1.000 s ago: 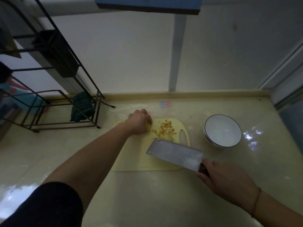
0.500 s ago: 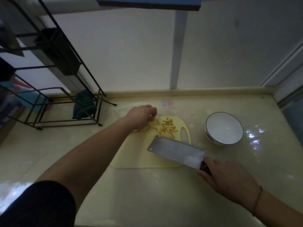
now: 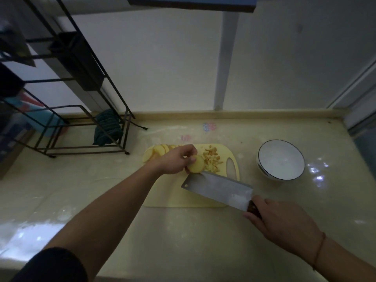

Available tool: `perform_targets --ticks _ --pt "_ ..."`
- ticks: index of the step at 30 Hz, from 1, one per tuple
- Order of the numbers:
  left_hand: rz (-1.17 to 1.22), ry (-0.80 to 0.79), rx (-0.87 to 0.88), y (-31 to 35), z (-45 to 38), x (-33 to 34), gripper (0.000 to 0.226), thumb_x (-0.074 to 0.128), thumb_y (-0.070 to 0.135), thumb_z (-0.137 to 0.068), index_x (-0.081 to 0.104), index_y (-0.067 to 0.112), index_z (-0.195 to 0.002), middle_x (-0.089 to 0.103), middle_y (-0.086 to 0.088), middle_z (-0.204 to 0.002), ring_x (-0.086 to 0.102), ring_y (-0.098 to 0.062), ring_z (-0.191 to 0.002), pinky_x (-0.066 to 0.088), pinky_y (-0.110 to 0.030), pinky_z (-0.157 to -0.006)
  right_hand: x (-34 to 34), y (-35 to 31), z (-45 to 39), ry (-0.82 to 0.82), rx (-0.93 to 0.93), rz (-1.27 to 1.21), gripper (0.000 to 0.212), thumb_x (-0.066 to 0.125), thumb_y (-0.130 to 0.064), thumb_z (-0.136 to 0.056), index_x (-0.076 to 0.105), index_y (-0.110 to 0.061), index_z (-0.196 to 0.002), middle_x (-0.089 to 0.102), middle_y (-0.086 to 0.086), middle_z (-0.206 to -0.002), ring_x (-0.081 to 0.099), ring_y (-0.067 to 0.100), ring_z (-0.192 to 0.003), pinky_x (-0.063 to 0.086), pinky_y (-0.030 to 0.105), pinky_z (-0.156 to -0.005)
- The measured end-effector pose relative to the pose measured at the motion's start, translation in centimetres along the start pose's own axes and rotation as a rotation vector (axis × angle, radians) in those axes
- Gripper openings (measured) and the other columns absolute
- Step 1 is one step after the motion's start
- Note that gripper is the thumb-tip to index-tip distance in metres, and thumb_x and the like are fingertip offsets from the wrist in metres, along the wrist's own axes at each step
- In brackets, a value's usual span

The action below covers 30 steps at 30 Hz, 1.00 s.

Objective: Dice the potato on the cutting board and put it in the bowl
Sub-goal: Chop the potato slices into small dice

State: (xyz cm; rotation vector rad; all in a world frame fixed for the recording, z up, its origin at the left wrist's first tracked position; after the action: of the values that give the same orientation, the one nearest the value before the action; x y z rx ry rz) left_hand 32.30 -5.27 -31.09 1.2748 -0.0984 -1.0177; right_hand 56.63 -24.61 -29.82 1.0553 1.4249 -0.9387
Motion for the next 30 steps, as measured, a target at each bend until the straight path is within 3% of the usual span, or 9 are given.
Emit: perform_targets --ticks 6,9,10,13,16,18,21,23,30 --pt "-0.099 0.088 0.026 -0.2 -0.7 0.2 0.007 0.052 0.011 -0.102 0.051 0.013 -0.096 0.054 0.004 -0.095 0.060 -0.017 -0.077 0.048 -0.015 -0.064 -0.3 -0.2 -0.2 -0.045 -0.002 0.016 0.056 0.021 -0.061 -0.095 0.059 -0.022 -0.082 0.053 0.000 -0.048 0.046 0.014 -0.030 0.020 0.025 -0.033" --pt "-0.102 0.206 0.052 -0.3 -0.8 0.3 0.009 0.054 0.011 -0.100 0.051 0.018 -0.094 0.057 0.005 -0.097 0.065 -0.026 -0.088 0.049 -0.028 -0.075 -0.4 -0.3 -0.1 -0.058 -0.003 0.042 0.049 0.030 -0.060 -0.090 0.060 -0.021 -0.083 0.053 -0.001 -0.048 0.047 0.015 -0.030 0.018 0.025 -0.034" --pt "-0.106 0.246 0.069 -0.4 -0.7 0.2 0.008 0.056 0.012 -0.100 0.053 0.018 -0.095 0.059 0.005 -0.098 0.065 -0.025 -0.089 0.049 -0.031 -0.078 -0.5 -0.2 -0.2 -0.067 0.003 0.047 0.048 0.032 -0.060 -0.088 0.060 -0.021 -0.083 0.054 -0.002 -0.049 0.047 0.015 -0.031 0.019 0.025 -0.034" --pt "-0.088 0.434 0.153 -1.4 1.1 -0.5 0.005 0.060 0.010 -0.097 0.059 0.015 -0.100 0.062 0.004 -0.100 0.062 -0.011 -0.087 0.047 -0.022 -0.074 -0.7 -0.1 0.0 -0.177 0.067 0.003 0.049 0.031 -0.062 -0.089 0.061 -0.023 -0.084 0.056 -0.003 -0.050 0.050 0.015 -0.033 0.022 0.024 -0.036" --pt "-0.143 0.729 0.336 -3.1 5.3 -0.9 0.008 0.063 0.013 -0.094 0.061 0.014 -0.102 0.064 0.003 -0.102 0.061 -0.010 -0.090 0.049 -0.020 -0.078 -1.2 -0.2 0.5 -0.276 0.210 -0.296 0.058 0.019 -0.076 -0.086 0.054 -0.030 -0.085 0.059 -0.006 -0.058 0.057 0.012 -0.049 0.037 0.029 -0.045" --pt "-0.217 0.853 0.405 -5.2 8.2 -0.2 0.009 0.062 0.017 -0.092 0.059 0.019 -0.100 0.065 0.002 -0.101 0.061 -0.011 -0.090 0.050 -0.020 -0.080 -1.6 -1.1 0.4 -0.373 0.368 -0.734 0.064 0.025 -0.081 -0.083 0.056 -0.024 -0.082 0.055 -0.004 -0.055 0.050 0.010 -0.047 0.039 0.028 -0.049" --pt "-0.315 0.813 0.382 -8.4 10.8 1.6 0.007 0.060 0.019 -0.090 0.058 0.021 -0.096 0.068 -0.002 -0.105 0.066 -0.018 -0.094 0.054 -0.031 -0.077 -1.1 -2.8 -0.1 -0.555 0.723 -1.362 0.054 0.039 -0.055 -0.095 0.055 -0.003 -0.090 0.040 0.006 -0.055 0.029 0.016 -0.040 0.024 0.022 -0.040" --pt "-0.343 0.745 0.344 -9.3 11.4 2.6 0.003 0.059 0.021 -0.090 0.060 0.020 -0.092 0.068 -0.001 -0.110 0.067 -0.019 -0.096 0.056 -0.032 -0.074 -0.7 -4.0 -0.6 -0.656 0.844 -1.565 0.050 0.036 -0.048 -0.099 0.051 0.000 -0.097 0.036 0.009 -0.059 0.024 0.014 -0.042 0.022 0.019 -0.042" --pt "-0.381 0.606 0.344 -9.4 10.6 4.2 0.012 0.067 0.029 -0.087 0.070 0.017 -0.087 0.068 0.000 -0.116 0.063 -0.016 -0.104 0.050 -0.026 -0.086 1.5 -5.5 -1.6 -0.756 0.888 -1.693 0.051 0.037 -0.053 -0.096 0.051 -0.005 -0.096 0.034 0.007 -0.058 0.022 0.012 -0.041 0.021 0.017 -0.042"
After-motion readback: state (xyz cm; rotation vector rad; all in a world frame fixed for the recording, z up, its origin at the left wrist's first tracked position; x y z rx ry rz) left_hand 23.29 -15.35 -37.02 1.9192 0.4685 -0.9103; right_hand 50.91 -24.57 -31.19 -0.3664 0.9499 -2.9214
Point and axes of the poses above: each hand's wrist, its own z-axis away from the middle knuckle, its own x-axis out of the palm, y = z × x, the point moved 3 cm from there along -z, towards the middle knuckle
